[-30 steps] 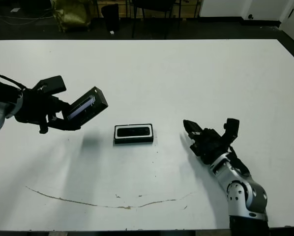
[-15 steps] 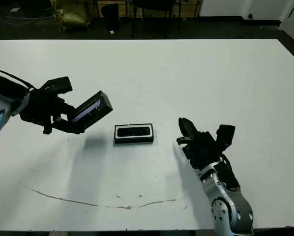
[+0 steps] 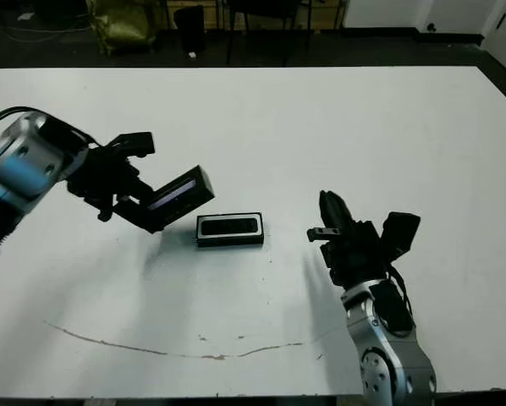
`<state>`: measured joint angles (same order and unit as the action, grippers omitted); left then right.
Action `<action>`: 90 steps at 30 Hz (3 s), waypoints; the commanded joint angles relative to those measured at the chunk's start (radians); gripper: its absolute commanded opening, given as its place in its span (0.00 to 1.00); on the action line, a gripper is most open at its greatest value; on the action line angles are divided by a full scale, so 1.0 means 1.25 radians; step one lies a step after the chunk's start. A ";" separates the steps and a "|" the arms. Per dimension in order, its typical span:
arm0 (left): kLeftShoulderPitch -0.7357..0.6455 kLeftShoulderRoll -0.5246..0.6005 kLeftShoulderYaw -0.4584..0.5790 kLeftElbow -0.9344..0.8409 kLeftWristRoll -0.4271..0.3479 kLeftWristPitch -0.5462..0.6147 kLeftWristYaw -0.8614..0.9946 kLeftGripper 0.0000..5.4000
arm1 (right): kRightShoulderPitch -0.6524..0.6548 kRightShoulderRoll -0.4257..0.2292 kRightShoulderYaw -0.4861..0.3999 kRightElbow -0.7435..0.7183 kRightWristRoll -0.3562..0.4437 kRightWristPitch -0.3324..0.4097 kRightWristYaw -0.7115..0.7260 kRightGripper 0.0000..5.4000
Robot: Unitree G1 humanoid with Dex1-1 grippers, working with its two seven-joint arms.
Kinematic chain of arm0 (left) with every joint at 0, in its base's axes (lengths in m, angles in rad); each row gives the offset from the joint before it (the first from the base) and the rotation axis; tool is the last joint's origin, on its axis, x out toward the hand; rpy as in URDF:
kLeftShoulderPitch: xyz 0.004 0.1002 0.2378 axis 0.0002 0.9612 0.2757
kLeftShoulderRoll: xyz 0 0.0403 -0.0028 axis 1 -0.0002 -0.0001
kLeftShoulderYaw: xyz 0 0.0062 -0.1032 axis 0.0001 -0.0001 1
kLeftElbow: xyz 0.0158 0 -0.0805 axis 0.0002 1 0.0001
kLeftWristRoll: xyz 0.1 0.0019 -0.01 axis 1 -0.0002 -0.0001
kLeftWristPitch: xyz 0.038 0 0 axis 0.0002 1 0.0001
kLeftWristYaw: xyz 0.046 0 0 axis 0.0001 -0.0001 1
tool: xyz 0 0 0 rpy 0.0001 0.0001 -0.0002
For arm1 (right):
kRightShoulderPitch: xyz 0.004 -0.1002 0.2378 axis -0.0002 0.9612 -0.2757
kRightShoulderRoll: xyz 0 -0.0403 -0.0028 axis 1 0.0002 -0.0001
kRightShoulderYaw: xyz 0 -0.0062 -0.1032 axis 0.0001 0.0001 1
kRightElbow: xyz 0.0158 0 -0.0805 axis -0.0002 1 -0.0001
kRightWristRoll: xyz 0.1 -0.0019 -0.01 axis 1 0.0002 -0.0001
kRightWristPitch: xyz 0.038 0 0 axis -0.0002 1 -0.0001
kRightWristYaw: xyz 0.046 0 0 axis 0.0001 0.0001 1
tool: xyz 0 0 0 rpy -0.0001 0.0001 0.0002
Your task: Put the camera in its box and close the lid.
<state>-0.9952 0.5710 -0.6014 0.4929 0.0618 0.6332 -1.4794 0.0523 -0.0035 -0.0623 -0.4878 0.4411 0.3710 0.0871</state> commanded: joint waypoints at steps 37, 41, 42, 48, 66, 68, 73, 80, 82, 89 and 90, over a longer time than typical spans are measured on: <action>-0.008 -0.110 -0.017 0.086 0.112 -0.100 -0.043 0.39 | 0.030 0.025 0.013 0.076 -0.038 -0.058 0.002 0.00; -0.007 -0.113 -0.024 0.044 0.124 -0.046 -0.033 0.39 | 0.030 0.024 0.015 0.076 -0.043 -0.059 0.005 0.00; -0.006 -0.114 -0.024 0.038 0.123 -0.035 -0.032 0.39 | 0.029 0.026 0.015 0.078 -0.041 -0.060 0.005 0.00; -0.004 -0.120 -0.025 0.012 0.121 -0.008 -0.015 0.39 | 0.030 0.036 0.007 0.070 -0.030 -0.046 -0.007 0.00; -0.007 -0.142 -0.032 0.021 0.115 -0.005 -0.005 0.39 | 0.037 0.039 -0.007 0.059 0.001 -0.034 -0.026 0.00; -0.007 -0.141 -0.035 0.016 0.118 -0.006 -0.005 0.39 | 0.037 0.040 -0.005 0.055 -0.004 -0.026 -0.034 0.00; -0.002 -0.142 -0.034 0.017 0.113 -0.017 -0.004 0.39 | 0.038 0.038 -0.003 0.054 -0.007 -0.022 -0.037 0.00; -0.001 -0.154 -0.036 0.029 0.111 -0.021 0.000 0.39 | 0.041 0.040 -0.003 0.055 -0.006 -0.025 -0.038 0.00; 0.001 -0.160 -0.036 0.033 0.111 -0.027 0.004 0.39 | 0.041 0.041 -0.004 0.060 -0.004 -0.031 -0.032 0.00; 0.004 -0.181 -0.042 0.062 0.118 -0.108 0.020 0.39 | 0.041 0.038 -0.007 0.062 0.004 -0.024 -0.026 0.00; 0.001 -0.187 -0.042 0.071 0.120 -0.099 0.024 0.39 | 0.042 0.036 -0.007 0.061 0.003 -0.023 -0.027 0.00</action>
<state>-1.0159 0.3468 -0.6427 0.5604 0.2041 0.5081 -1.4529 0.0897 0.0473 -0.0646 -0.4221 0.4412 0.3291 0.0528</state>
